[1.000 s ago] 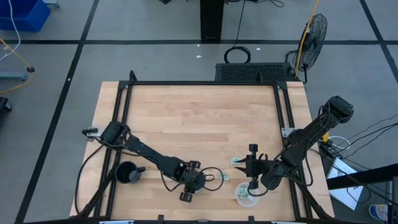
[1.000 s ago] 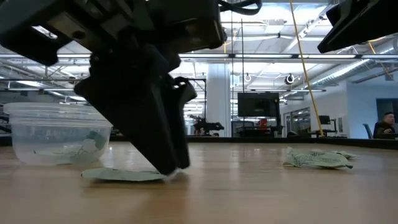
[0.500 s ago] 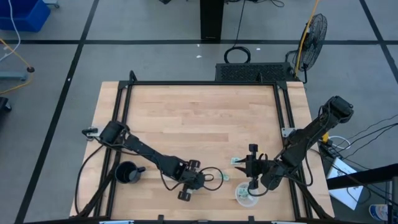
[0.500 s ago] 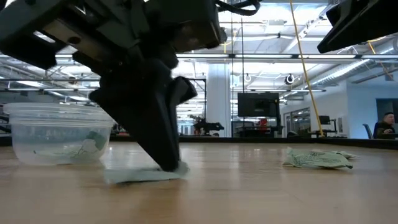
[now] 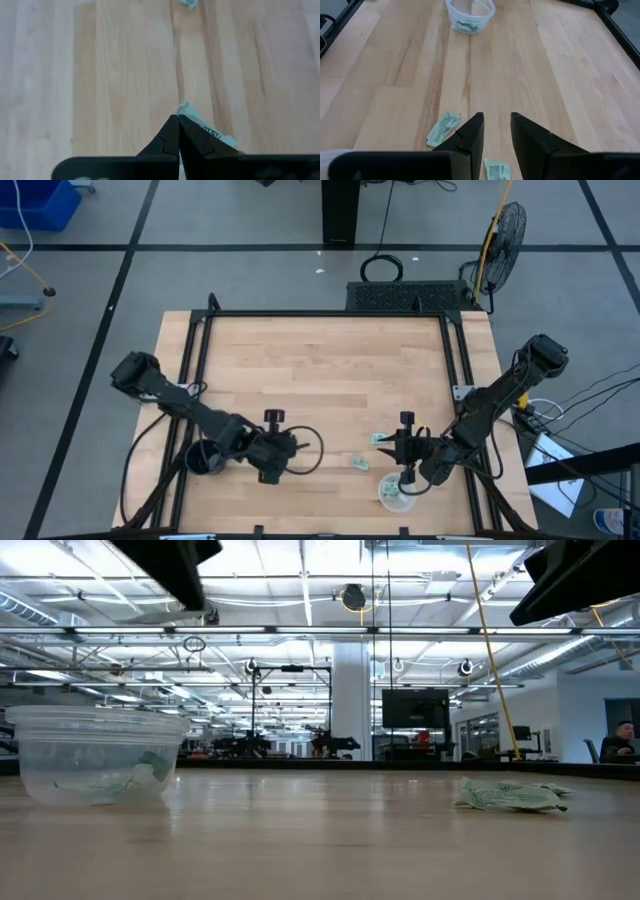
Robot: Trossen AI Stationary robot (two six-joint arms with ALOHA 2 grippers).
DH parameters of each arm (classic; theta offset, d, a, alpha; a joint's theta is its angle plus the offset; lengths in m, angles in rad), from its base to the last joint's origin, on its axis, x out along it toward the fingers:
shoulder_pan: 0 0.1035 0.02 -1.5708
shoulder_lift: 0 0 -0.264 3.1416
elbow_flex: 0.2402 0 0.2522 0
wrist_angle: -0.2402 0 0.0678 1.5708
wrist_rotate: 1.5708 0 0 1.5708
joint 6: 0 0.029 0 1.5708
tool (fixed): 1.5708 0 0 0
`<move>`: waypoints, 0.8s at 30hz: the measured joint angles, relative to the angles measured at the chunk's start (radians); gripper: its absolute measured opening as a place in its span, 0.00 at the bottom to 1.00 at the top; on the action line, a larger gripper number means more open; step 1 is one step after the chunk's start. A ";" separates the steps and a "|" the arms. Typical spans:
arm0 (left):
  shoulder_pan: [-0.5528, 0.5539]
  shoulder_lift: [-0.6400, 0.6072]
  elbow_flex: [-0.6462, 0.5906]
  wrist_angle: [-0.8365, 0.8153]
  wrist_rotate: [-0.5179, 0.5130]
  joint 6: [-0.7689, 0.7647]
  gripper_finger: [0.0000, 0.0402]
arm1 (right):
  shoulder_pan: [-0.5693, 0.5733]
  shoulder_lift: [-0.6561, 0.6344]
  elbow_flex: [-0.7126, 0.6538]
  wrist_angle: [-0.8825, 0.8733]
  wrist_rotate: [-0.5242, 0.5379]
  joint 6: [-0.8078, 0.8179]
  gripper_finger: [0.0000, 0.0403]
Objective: Pick and place items into bin
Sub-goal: Put the stevia packet into the top transparent bin
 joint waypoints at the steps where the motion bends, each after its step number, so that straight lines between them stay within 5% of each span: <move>1: -0.005 -0.007 -0.022 0.011 0.000 -0.008 0.01 | 0.000 0.000 -0.006 0.004 0.000 0.000 0.22; 11: -0.021 -0.006 -0.323 0.240 -0.036 -0.197 0.03 | -0.003 0.000 -0.059 0.057 0.000 0.000 0.22; 24: -0.010 -0.007 -0.354 0.243 -0.019 -0.331 0.12 | -0.101 0.060 -0.060 0.036 -0.134 0.008 0.22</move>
